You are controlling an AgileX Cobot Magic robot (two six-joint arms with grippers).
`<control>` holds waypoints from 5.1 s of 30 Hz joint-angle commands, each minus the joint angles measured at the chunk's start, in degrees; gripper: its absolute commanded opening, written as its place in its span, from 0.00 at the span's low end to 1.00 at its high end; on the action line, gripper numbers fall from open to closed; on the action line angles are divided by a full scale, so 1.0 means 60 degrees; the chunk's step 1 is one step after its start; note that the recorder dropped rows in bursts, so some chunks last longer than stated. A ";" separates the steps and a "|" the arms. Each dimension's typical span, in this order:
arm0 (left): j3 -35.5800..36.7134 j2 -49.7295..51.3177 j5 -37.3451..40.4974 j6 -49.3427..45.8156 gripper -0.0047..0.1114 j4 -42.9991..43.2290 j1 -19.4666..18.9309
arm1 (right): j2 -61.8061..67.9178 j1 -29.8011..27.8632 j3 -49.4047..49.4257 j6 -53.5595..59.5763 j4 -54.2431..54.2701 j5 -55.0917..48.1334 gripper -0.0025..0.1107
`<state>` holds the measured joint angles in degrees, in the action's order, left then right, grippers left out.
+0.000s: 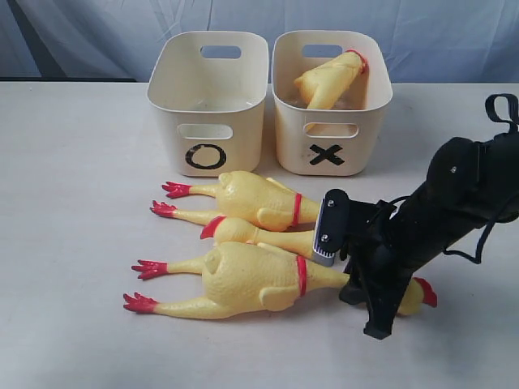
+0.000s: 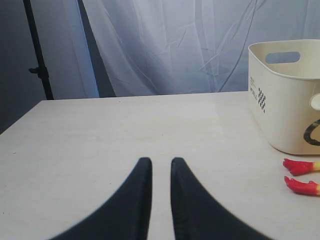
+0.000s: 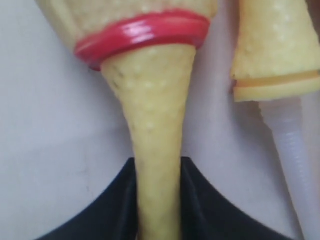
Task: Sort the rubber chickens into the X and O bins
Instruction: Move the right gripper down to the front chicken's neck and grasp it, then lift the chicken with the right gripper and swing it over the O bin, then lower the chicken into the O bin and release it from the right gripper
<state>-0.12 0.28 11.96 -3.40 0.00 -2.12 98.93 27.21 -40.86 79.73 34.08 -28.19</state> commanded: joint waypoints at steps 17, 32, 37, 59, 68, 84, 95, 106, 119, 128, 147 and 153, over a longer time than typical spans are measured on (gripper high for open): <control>0.0020 -0.0047 -0.0073 0.0057 0.16 0.0000 -0.0010 | -0.2721 0.0043 -0.0648 0.0264 0.4380 -0.0921 0.01; 0.0020 -0.0047 -0.0073 0.0057 0.16 0.0000 -0.0010 | -0.2101 0.0043 -0.2120 -0.1402 0.9053 0.1398 0.01; 0.0020 -0.0047 -0.0073 0.0057 0.16 0.0000 -0.0010 | -0.1301 0.0043 -0.2966 -0.1609 1.0834 0.0649 0.01; 0.0020 -0.0047 -0.0073 0.0057 0.16 0.0000 -0.0010 | 0.0943 0.0020 -0.5374 -0.5311 1.0832 -0.0395 0.01; 0.0020 -0.0047 -0.0073 0.0057 0.16 0.0000 -0.0010 | 0.1281 0.0020 -0.5923 -0.7960 0.9260 -0.1346 0.01; 0.0020 -0.0047 -0.0043 0.0057 0.16 0.0000 -0.0010 | 0.2100 0.0020 -0.6852 -0.9841 0.8245 -0.2705 0.01; 0.0020 -0.0047 -0.0043 0.0057 0.16 0.0000 -0.0010 | 0.2100 0.0020 -0.6852 -1.0461 0.7643 -0.2761 0.24; 0.0020 -0.0047 -0.0043 0.0057 0.16 0.0000 -0.0010 | 0.2100 0.0020 -0.6852 -1.0461 0.7643 -0.2722 0.46; 0.0020 -0.0047 -0.0043 0.0057 0.16 0.0000 -0.0010 | 0.1655 0.0020 -0.6989 -1.0462 0.7887 -0.1384 0.46; 0.0020 -0.0047 -0.0043 0.0057 0.16 0.0000 -0.0010 | 0.1615 0.0020 -0.6989 -1.0467 0.7897 -0.1555 0.66; 0.0020 -0.0047 -0.0043 0.0057 0.16 0.0000 -0.0010 | 0.0691 0.0020 -0.7703 -1.0251 0.5524 -0.2496 0.66; 0.0020 -0.0047 -0.0043 0.0057 0.16 0.0000 -0.0010 | -0.0346 0.0020 -0.7703 -1.0284 0.2269 -0.2973 0.66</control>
<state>-0.12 0.28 11.96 -3.40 0.00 -2.12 100.02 27.60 -86.69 17.60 55.90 -44.17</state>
